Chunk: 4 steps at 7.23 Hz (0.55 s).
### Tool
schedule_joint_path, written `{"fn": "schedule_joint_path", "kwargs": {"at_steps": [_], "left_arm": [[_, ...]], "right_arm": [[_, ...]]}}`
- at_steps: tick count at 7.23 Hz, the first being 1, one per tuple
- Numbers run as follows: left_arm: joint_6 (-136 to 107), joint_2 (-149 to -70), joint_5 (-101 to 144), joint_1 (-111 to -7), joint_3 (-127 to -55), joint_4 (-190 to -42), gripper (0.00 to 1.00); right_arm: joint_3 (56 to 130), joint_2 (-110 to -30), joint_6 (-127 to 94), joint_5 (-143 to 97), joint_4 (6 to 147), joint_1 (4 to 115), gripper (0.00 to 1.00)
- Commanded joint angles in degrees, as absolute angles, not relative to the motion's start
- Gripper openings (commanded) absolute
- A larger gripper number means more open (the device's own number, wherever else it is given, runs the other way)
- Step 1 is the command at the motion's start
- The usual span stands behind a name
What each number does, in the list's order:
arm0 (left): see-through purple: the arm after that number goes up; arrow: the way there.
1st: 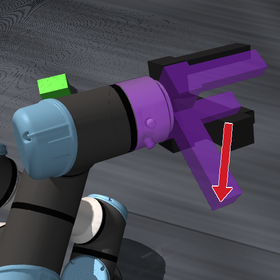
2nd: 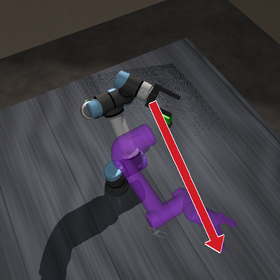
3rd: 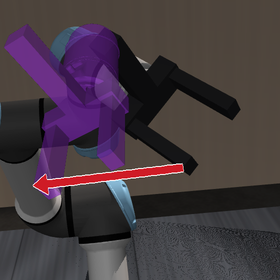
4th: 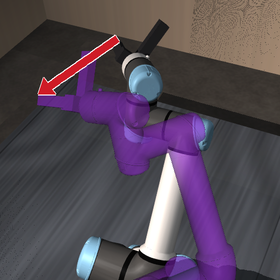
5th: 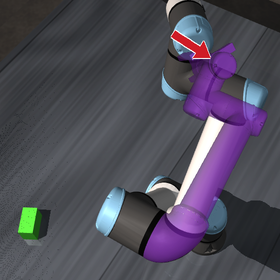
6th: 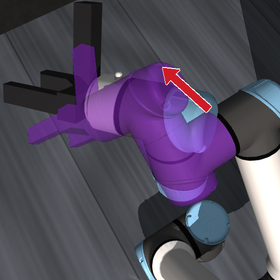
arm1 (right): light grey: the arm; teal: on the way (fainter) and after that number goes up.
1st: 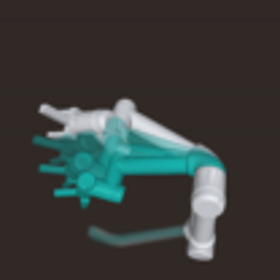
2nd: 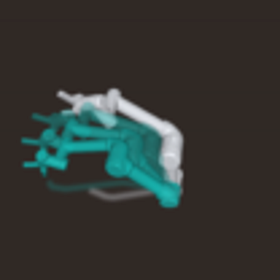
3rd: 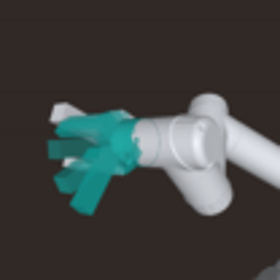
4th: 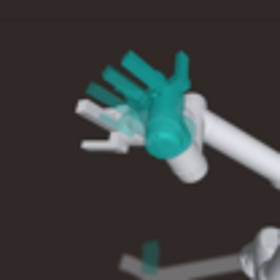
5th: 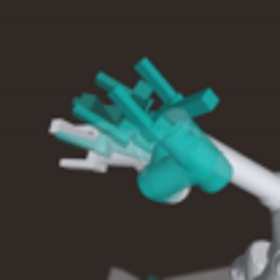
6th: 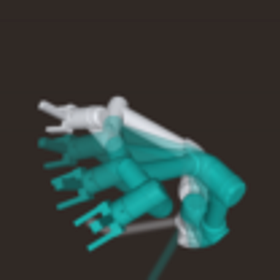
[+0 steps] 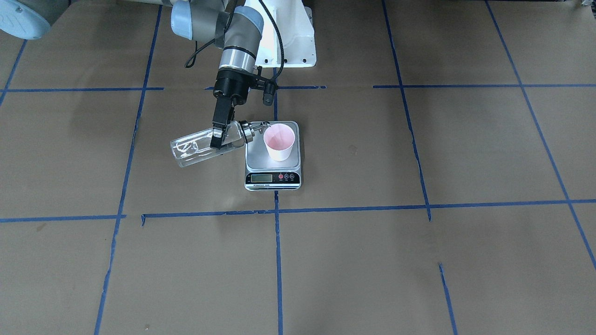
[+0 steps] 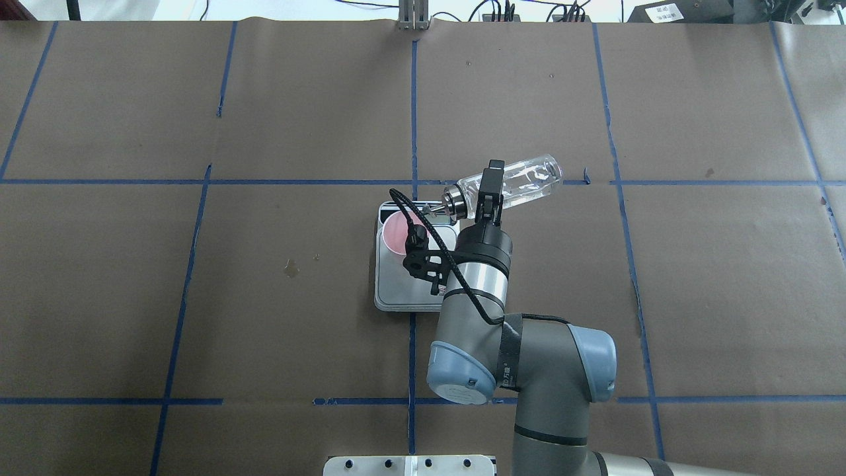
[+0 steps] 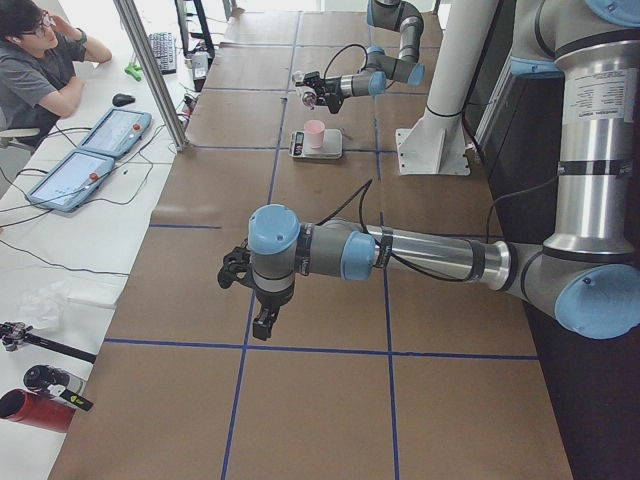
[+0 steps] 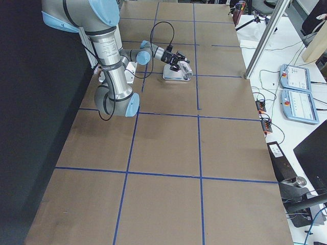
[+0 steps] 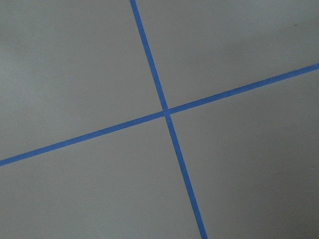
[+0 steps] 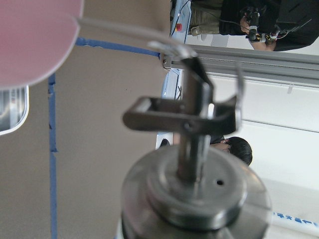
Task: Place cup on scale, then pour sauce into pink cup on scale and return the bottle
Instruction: 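Tilt the bottle spout down into the pink cup with the right gripper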
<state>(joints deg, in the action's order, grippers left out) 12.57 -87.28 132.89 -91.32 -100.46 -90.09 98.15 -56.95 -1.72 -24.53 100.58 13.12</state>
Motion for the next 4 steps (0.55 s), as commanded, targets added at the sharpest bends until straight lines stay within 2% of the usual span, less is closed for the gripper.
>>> {"fn": "schedule_joint_path", "kwargs": {"at_steps": [1,4], "left_arm": [[12.57,-87.28,132.89,-91.32,-100.46,-90.09,1.0],[12.57,-87.28,132.89,-91.23,-100.37,-90.18,1.0]], "right_arm": [[96.59,-56.95,0.7,-23.12,100.55,13.18,0.0],[96.77,-56.95,0.88,-22.59,100.55,13.18,0.0]]}}
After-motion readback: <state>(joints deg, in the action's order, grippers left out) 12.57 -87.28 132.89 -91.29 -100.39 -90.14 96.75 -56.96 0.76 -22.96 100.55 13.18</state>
